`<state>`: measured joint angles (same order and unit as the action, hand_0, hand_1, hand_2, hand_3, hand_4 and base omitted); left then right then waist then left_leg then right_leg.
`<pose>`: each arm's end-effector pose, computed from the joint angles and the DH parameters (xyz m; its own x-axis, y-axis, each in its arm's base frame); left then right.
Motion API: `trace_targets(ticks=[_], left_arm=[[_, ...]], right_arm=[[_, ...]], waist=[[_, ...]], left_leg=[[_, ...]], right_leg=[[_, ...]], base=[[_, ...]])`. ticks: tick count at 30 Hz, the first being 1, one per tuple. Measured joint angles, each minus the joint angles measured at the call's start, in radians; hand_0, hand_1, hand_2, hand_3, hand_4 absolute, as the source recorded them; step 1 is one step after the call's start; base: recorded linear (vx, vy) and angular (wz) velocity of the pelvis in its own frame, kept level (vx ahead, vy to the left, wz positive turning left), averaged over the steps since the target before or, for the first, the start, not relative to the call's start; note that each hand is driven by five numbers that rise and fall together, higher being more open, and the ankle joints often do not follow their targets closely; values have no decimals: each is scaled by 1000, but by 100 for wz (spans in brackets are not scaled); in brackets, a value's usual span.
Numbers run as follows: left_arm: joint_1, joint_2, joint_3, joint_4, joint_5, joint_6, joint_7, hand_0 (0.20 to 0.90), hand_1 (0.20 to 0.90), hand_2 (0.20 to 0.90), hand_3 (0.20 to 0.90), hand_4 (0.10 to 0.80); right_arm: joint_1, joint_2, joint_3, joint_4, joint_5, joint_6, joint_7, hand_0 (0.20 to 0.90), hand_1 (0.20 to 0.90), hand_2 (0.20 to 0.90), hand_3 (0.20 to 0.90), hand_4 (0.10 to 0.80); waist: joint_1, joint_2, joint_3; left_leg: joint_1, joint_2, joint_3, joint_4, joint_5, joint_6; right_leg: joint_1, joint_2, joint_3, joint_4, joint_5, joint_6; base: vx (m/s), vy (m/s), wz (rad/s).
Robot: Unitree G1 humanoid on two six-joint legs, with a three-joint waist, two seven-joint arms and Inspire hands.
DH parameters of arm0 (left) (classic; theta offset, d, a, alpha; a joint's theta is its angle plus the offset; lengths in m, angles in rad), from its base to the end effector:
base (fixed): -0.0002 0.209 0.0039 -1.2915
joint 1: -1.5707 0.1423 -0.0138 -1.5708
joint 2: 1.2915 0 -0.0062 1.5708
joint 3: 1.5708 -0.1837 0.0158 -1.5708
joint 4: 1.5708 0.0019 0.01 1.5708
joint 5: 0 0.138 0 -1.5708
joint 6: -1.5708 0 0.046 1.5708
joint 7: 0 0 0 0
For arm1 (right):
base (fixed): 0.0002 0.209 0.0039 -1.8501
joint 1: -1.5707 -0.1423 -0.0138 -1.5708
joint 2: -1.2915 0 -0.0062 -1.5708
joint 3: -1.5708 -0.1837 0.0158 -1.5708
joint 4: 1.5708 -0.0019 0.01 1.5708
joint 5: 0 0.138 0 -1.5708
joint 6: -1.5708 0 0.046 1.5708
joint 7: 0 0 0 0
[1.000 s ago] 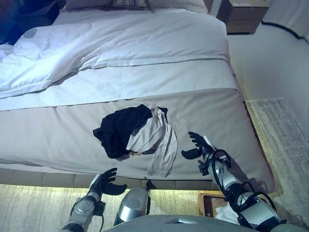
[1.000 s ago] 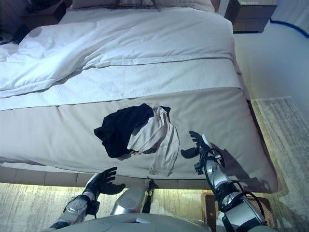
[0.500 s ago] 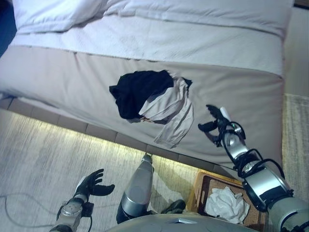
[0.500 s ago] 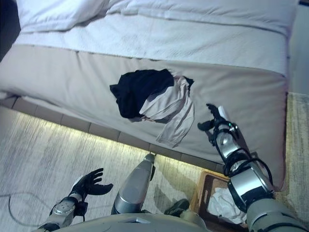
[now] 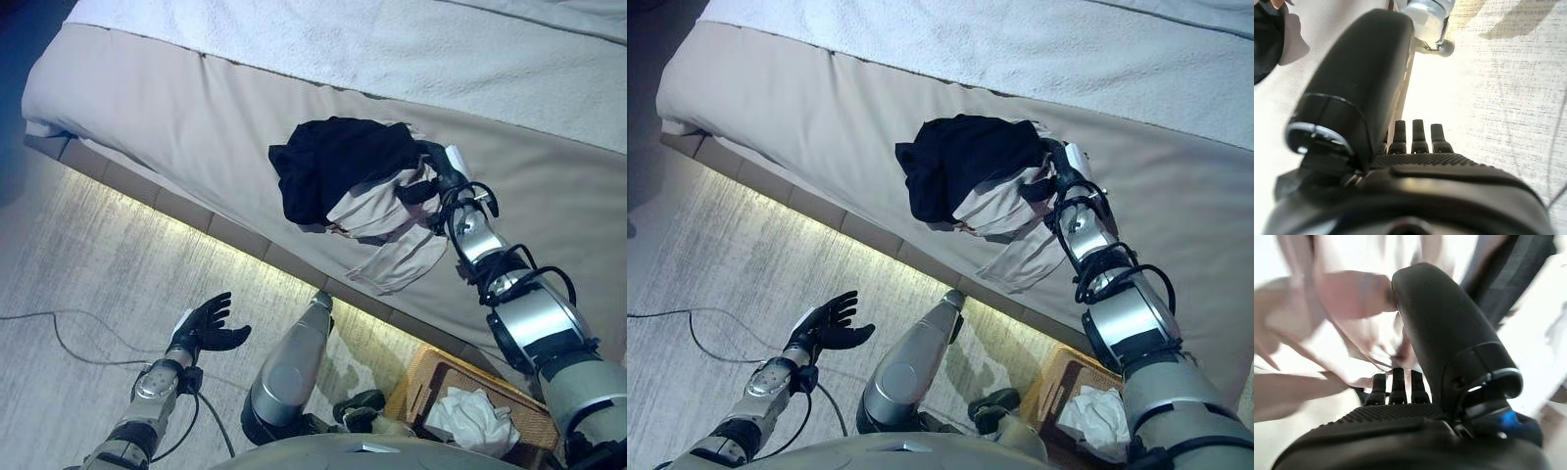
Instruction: Pick up the clothes from the bed and place them into the basket
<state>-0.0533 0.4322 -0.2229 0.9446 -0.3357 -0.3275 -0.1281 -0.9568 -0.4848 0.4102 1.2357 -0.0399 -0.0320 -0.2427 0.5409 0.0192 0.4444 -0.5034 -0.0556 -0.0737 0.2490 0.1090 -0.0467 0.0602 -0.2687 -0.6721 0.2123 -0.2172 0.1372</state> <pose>0.1457 0.2627 -0.0628 0.8345 0.0422 -0.5494 0.0580 0.9848 0.1637 0.3432 -0.2338 0.1079 0.9534 -0.2916 -0.0771 0.1445 0.6662 -0.7317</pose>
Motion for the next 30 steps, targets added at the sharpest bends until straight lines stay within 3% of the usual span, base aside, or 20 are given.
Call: trace_targets(ticks=[6,13,14,15,18,19,20,21,22,23,25,26,27,28,30], left_arm=[[16,4,0,-60,-28,5,18,900,900,900,900,800],[18,6,-7,-137,-29,51,35,900,900,900,900,800],[18,6,-8,-143,-29,58,34,900,900,900,900,800],[17,6,-8,-146,-31,67,34,900,900,900,900,800],[16,13,-18,-166,-37,85,41,900,900,900,900,800],[14,13,-19,-176,-37,85,47,900,900,900,900,800],[5,13,-24,-176,-37,85,48,900,900,900,900,800],[-5,13,-31,-173,-37,86,49,900,900,900,900,800],[10,8,-43,-169,-37,86,57,900,900,900,900,800],[34,13,-50,-160,-36,87,59,900,900,900,900,800],[42,10,-55,-130,-36,86,80,900,900,900,900,800],[33,12,-54,-128,-35,85,86,900,900,900,900,800],[21,14,-54,-120,-31,84,85,900,900,900,900,800],[31,0,-54,-101,-28,82,92,900,900,900,900,800],[36,-1,-53,-48,-25,77,101,900,900,900,900,800]], right_arm=[[-43,-41,0,7,2,109,-59,900,900,900,900,800],[-29,-43,28,-26,17,108,-59,900,900,900,900,800],[-26,-38,31,-26,17,106,-59,554,554,554,496,396],[-23,-31,31,-26,19,107,-60,300,300,300,200,100],[-19,-12,28,-17,27,115,-83,300,300,300,200,100],[-15,-10,17,-10,32,115,-93,300,300,300,200,100],[-14,-16,15,-4,44,114,-103,300,300,300,200,100],[-12,-22,-5,2,60,111,-106,300,300,300,200,100],[0,-20,-24,0,79,105,-106,300,300,300,200,100],[20,-11,-32,-3,101,92,-106,300,300,300,200,100],[49,-12,-64,1,162,73,-121,300,300,300,200,100],[48,-23,-102,0,215,55,-131,300,300,300,200,100],[49,-35,-132,2,251,41,-140,300,300,300,200,100],[55,-37,-171,1,294,27,-142,300,300,300,200,100],[75,-23,-228,2,379,3,-142,300,300,300,200,100]], waist=[[-4,39,47],[-26,39,47],[-26,39,47],[-27,40,46],[-29,41,44],[-29,41,43],[-32,39,42],[-45,28,39],[-40,54,28],[-37,63,18],[-48,49,-11],[-55,40,-15],[-70,23,-16],[-62,55,-35],[-59,41,-48]], left_leg=[[-20,-35,-15,5,-4,6],[-19,-41,-7,-30,-6,9],[-12,-41,-3,-37,-6,9],[-2,-41,1,-47,-6,9],[28,-41,11,-78,-13,-1],[39,-39,18,-101,-31,-27],[41,-37,30,-111,-64,-74],[16,-46,52,-60,-80,-63],[9,-36,44,6,-89,-37],[31,-29,51,3,-67,-30],[64,-40,70,-68,-69,-33],[75,-41,88,-103,-91,-67],[46,-62,100,-37,-105,-36],[41,-46,92,11,-93,-4],[85,-46,113,-29,-77,-5]], right_leg=[[-38,-41,31,65,-8,3],[-55,-53,44,68,-11,8],[-56,-55,55,68,-11,8],[-53,-57,61,68,-11,8],[-37,-59,64,65,-11,8],[-33,-53,63,47,-11,8],[-29,-50,63,24,-11,7],[-21,-71,57,0,-11,6],[-13,-62,66,13,-13,13],[5,-54,79,12,-15,16],[7,-53,91,11,-13,12],[-4,-49,89,-11,-6,1],[2,-81,86,-29,2,-11],[14,-66,90,-10,-2,3],[39,-59,114,-20,-2,3]], base=[[-38,-19,11],[-43,0,1],[-58,-15,-11],[-43,-19,-12],[-35,-21,-1],[-26,-6,20],[-21,4,34],[-8,16,17],[-12,19,-13],[-13,24,-27],[-5,33,2],[11,54,32],[18,69,12],[29,89,-8],[35,104,-24]])
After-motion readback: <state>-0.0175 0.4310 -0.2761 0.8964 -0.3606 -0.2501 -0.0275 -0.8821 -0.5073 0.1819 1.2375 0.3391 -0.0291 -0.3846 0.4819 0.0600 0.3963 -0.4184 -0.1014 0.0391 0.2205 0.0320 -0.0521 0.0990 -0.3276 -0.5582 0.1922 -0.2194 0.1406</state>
